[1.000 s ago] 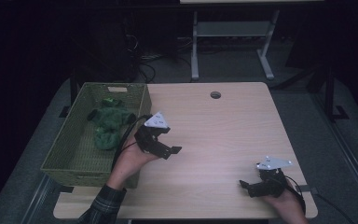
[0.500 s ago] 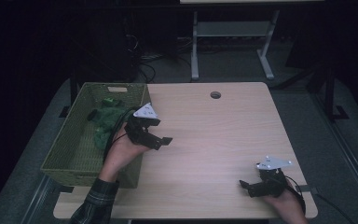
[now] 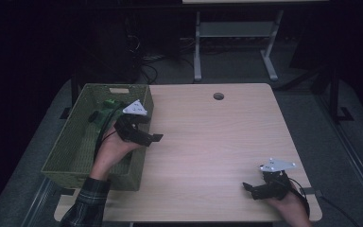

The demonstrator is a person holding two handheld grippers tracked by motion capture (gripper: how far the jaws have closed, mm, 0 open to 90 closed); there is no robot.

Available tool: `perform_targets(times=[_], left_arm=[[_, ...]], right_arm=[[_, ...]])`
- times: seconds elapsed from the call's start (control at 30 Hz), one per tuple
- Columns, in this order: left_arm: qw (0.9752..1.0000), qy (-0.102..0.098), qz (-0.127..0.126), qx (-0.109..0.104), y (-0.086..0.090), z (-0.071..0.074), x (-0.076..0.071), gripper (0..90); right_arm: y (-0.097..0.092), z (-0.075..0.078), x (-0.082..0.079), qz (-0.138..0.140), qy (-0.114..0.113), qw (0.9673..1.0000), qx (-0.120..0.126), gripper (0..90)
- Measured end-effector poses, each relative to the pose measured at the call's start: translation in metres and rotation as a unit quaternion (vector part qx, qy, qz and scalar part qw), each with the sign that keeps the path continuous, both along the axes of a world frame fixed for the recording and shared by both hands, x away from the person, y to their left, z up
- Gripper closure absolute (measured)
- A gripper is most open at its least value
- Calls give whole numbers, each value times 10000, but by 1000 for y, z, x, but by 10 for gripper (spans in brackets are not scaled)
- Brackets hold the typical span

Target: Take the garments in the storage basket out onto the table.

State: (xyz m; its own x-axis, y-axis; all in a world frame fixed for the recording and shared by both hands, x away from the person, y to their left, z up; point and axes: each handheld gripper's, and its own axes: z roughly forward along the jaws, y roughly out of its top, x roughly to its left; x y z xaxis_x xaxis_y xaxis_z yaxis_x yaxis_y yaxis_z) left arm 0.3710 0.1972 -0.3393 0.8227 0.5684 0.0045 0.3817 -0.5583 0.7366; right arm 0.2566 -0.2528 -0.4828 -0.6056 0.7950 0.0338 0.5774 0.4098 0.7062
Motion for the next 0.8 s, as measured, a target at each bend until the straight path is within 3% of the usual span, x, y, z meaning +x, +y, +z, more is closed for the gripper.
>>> perform_targets(times=[0.8], left_arm=[[9980,-137,600,119,53,8,11,191]], right_arm=[[0,0,0,-15,20,10000,7,29]])
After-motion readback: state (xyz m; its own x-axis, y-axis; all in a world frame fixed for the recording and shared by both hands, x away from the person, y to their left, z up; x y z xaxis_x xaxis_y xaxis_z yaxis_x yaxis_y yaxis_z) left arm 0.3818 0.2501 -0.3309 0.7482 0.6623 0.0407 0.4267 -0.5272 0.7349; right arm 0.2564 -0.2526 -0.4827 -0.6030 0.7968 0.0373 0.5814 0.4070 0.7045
